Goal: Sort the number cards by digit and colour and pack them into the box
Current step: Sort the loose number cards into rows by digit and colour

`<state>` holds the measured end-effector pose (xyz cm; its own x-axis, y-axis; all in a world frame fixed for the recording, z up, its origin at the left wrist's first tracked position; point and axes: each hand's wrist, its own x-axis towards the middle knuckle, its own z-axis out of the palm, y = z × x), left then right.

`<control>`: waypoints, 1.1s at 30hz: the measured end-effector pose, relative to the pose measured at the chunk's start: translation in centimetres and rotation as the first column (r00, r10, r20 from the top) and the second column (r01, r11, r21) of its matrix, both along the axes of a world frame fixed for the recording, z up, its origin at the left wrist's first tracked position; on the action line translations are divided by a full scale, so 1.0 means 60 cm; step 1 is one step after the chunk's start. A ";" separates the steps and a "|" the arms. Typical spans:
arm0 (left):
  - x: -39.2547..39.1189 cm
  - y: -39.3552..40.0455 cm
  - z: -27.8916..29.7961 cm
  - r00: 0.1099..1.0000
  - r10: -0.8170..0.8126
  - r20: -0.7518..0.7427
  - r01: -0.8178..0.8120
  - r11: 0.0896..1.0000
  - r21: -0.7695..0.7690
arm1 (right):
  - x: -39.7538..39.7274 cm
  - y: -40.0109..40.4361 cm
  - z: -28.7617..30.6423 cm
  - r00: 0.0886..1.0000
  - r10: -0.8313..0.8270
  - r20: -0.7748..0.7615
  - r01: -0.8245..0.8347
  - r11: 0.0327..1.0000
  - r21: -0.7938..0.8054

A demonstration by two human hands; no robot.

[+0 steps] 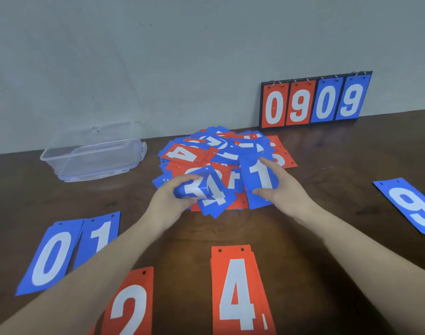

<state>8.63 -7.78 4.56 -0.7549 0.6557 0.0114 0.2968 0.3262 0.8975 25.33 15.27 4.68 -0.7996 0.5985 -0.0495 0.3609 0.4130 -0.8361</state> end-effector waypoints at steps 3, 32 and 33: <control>0.013 -0.023 -0.001 1.000 0.000 -0.006 0.000 1.000 -0.016 | -0.001 -0.027 0.007 1.000 0.030 -0.006 -0.030 0.999 -0.042; 0.062 -0.447 0.010 0.775 0.564 0.284 -0.628 0.737 0.250 | -0.256 -0.370 -0.006 0.906 0.417 -0.076 -0.421 0.861 -0.287; 0.066 -0.453 0.012 0.767 0.571 0.292 -0.637 0.729 0.250 | -0.271 -0.384 -0.005 0.899 0.430 -0.081 -0.435 0.860 -0.268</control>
